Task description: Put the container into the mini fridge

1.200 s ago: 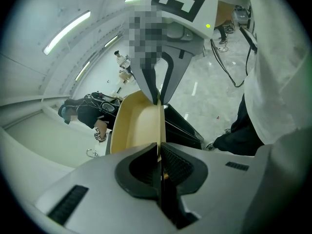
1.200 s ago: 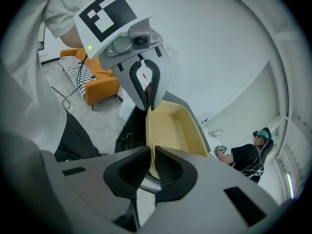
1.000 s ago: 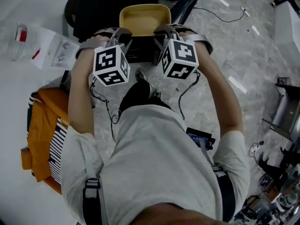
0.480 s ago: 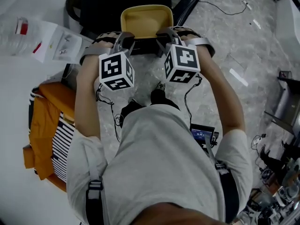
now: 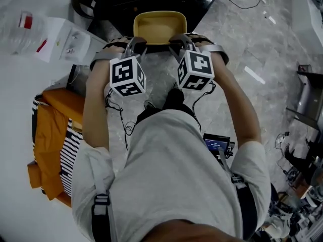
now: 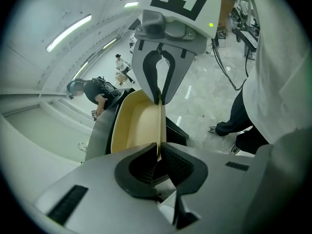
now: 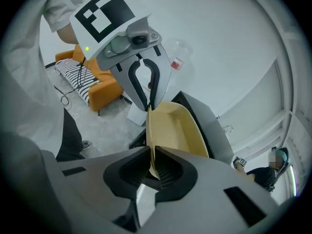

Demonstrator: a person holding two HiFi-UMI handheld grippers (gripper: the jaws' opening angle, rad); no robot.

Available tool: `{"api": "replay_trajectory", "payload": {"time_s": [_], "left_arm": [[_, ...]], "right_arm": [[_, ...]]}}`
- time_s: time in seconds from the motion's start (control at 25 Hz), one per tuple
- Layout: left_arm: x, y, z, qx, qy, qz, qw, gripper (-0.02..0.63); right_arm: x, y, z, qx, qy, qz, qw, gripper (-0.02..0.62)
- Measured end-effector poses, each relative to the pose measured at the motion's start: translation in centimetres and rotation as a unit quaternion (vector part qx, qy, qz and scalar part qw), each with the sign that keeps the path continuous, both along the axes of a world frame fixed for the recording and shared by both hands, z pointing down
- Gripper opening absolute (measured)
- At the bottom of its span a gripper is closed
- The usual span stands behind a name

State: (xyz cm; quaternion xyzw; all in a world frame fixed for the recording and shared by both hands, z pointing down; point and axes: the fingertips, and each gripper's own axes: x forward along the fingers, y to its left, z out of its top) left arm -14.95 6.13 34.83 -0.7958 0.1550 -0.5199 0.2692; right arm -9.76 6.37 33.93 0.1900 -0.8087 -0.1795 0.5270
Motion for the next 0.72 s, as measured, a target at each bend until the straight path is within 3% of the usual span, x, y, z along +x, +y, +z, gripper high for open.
{"api": "replay_trajectory", "payload": {"time_s": [0.2, 0.72], "left_arm": [[-2.6, 3.2, 1.3, -0.004, -0.006, 0.013, 0.9999, 0.032], [-4.0, 8.0, 3.2, -0.006, 0.002, 0.035, 0.9994, 0.032]], "right_arm": [[-2.6, 3.2, 1.2, -0.005, 0.003, 0.011, 1.0, 0.054], [-4.1, 8.3, 3.1, -0.019, 0.014, 0.03, 0.999, 0.054]]}}
